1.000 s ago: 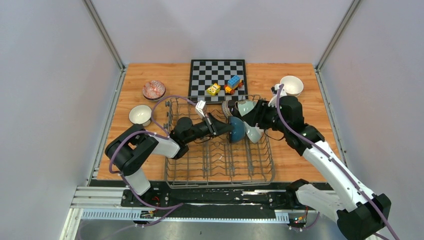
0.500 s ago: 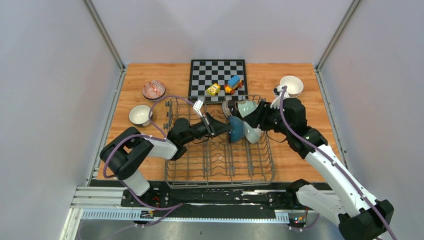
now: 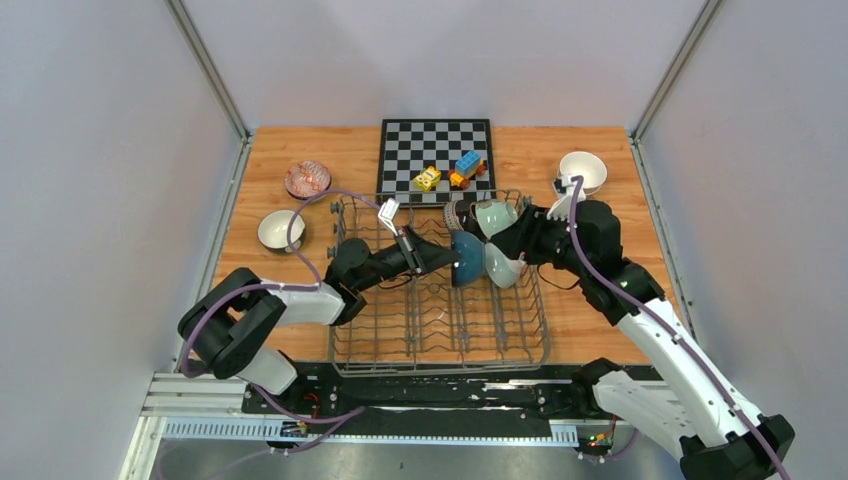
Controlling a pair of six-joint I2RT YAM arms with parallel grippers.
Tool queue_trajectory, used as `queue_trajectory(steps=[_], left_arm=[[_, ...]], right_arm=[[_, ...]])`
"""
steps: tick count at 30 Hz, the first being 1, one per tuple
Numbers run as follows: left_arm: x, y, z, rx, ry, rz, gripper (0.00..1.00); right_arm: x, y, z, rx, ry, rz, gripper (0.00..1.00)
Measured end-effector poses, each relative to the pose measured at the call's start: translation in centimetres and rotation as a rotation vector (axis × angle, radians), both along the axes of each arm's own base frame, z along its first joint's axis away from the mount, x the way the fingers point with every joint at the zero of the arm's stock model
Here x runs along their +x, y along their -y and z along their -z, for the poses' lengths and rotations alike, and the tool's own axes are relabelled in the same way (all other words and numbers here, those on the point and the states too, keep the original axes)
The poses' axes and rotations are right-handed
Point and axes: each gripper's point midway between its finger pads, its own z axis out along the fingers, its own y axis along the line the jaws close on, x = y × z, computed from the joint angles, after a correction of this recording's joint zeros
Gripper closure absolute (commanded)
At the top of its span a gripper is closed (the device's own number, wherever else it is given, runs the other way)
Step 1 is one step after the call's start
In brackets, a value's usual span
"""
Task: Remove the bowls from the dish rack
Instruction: Pick up the bowl from the dish rack.
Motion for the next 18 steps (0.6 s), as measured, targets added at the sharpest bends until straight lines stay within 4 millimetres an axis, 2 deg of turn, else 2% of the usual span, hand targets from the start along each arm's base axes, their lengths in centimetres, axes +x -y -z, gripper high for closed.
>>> queue_trajectory(steps=[13, 18], left_arm=[[-0.7, -0.7, -0.8, 0.07, 0.044, -0.009, 1.0], [-1.2, -1.1, -1.9, 0.135, 0.096, 0.002, 1.0]], right_arm=[[-1.6, 0.6, -0.2, -0.032, 0.006, -0.037, 0.45], [-2.7, 1.2, -2.3, -0.066, 0.065, -0.066, 0.44]])
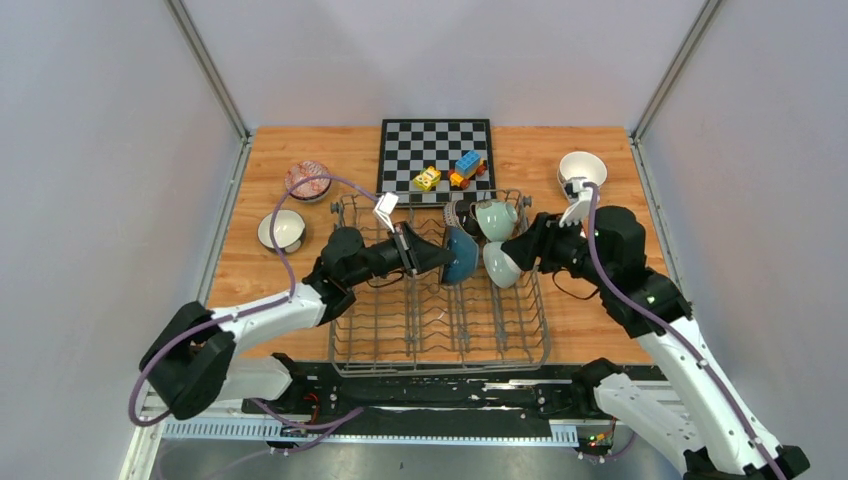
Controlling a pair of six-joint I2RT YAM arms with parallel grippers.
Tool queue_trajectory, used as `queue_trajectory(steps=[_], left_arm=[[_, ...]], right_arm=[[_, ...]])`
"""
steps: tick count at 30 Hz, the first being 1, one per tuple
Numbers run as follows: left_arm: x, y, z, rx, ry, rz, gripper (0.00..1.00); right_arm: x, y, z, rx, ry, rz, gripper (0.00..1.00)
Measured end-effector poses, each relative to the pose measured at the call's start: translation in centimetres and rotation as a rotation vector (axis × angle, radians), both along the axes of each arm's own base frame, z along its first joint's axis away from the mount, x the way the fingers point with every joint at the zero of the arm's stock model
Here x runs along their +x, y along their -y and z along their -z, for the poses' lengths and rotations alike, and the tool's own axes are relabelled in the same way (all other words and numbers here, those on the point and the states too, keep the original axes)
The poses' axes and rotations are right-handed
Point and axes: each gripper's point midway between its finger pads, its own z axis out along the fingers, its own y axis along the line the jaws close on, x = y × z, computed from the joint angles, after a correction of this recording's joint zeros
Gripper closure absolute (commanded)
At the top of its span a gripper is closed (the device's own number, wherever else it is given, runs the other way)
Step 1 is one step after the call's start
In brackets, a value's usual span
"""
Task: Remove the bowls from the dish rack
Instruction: Pick up the bowl from the dish rack, then place the bowl at the center of the board.
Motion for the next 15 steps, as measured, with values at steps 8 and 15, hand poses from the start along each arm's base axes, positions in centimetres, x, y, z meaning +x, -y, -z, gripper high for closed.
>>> queue_trajectory(steps=[8, 15], left_arm=[[-2.2, -1.9, -5.8, 0.205, 0.251, 0.003, 1.0], [-8.0, -3.3, -6.7, 0.513, 0.56, 0.071, 1.0]], right_arm=[[-3.1, 2.4, -1.9, -0.068, 0.113, -0.015, 0.42], [-4.3, 3.6, -2.0, -0.128, 0.151, -0.03, 0.42]])
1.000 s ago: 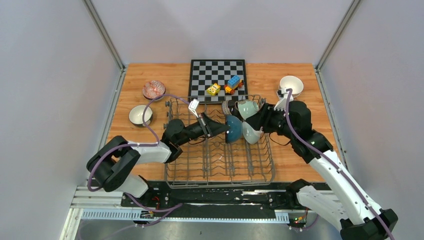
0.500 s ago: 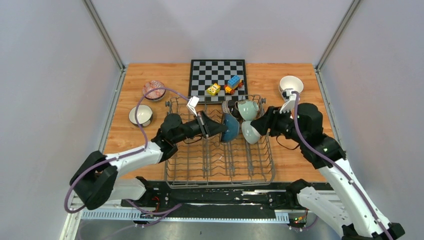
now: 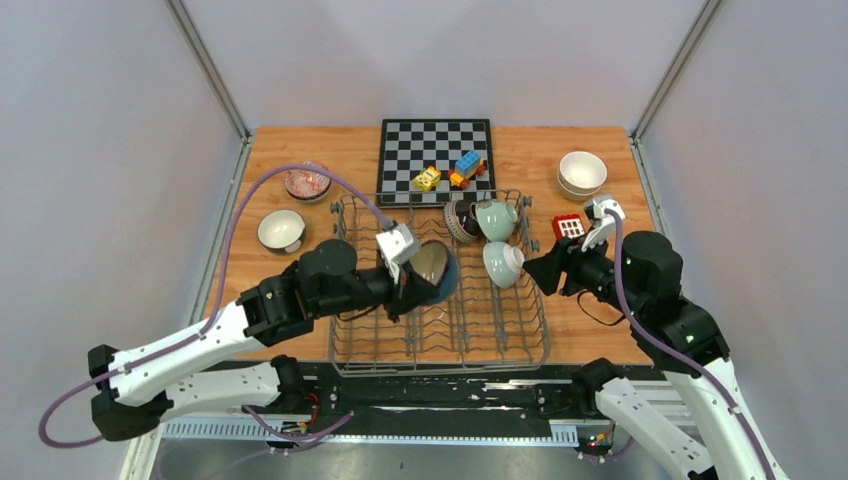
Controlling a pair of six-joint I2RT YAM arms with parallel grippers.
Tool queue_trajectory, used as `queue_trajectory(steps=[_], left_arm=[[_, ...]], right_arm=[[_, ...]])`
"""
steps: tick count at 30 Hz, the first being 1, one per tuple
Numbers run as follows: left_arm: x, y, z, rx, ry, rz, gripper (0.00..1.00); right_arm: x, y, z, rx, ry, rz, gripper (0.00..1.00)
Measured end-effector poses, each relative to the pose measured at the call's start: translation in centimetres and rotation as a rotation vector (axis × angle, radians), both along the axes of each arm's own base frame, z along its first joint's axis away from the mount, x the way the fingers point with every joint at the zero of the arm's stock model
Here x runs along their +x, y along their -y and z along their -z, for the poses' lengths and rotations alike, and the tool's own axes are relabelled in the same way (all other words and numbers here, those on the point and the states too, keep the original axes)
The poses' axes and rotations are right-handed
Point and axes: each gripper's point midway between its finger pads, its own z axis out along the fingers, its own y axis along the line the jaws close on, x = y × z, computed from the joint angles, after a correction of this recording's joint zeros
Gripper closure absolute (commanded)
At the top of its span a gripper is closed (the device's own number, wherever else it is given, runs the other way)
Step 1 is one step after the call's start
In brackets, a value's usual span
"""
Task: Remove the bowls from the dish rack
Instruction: Place the bowl at the center of the board.
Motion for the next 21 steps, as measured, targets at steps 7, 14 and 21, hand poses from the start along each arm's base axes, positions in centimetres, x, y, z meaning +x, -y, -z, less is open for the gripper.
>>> queue_trajectory(steps=[7, 14, 21], left_arm=[[-4.1, -1.2, 4.1, 0.333, 0.18, 0.092, 1.0], [-7.4, -1.4, 5.7, 0.615, 0.495, 0.239, 1.0], [-9.3, -2.2, 8.4, 0.816, 0.728, 0.439, 1.0]], right_arm=[[0.4, -0.4, -0.7, -0.012, -0.014, -0.017, 0.43], [1.3, -2.2, -2.0, -0.015, -0.062, -0.091, 0.47], [-0.3, -6.8, -2.2, -0.144, -0.132, -0.289, 0.45]])
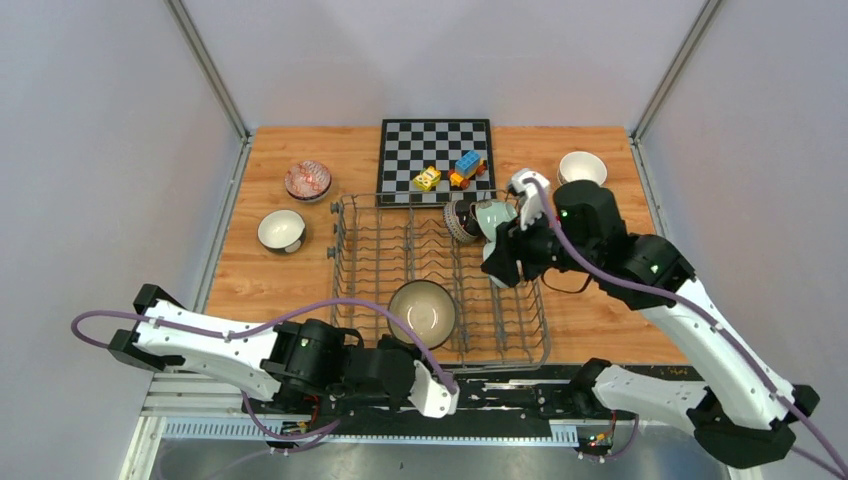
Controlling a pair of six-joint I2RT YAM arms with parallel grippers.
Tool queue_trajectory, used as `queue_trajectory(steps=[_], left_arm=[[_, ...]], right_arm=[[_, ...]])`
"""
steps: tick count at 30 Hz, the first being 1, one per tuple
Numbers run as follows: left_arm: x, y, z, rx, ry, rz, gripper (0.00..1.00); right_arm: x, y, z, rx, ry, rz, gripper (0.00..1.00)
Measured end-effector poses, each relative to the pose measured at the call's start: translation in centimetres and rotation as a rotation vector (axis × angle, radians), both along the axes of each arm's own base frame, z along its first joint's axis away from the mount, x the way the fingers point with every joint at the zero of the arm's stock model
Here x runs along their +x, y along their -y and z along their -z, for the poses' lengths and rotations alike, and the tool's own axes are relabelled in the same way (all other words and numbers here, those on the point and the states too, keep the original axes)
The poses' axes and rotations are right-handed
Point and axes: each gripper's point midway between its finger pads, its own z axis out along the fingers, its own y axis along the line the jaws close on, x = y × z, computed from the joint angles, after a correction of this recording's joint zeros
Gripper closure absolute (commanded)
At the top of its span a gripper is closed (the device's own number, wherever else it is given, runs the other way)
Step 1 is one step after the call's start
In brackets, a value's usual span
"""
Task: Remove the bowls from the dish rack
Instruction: Place the bowl at the center of the board.
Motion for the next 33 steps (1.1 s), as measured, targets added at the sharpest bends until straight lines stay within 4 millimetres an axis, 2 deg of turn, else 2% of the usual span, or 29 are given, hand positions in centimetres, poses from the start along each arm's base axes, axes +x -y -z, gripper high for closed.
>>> queue_trajectory(steps=[4, 12, 23, 33], left_arm=[[-0.4, -0.4, 1.2, 0.073, 0.046, 0.103, 1.0], [-1.8, -0.6, 2.2, 0.15, 0.07, 0.277, 1.0], [-3.7, -0.9, 2.6, 0.131, 0.004, 0.389, 1.0], [-4.1, -0.6, 2.5, 0.116, -0.01, 0.401, 1.0]], right_arm=[[-2.1, -2.2, 0.4, -0.087, 0.0, -0.11, 0.45], [-3.8, -5.2, 3.7, -0.287, -0.013, -0.211, 0.45], [-5.3, -6.9, 5.4, -0.414, 0.058, -0.252, 0.44], [-6.5, -8.6, 7.9, -0.515, 0.064, -0.292, 0.52]])
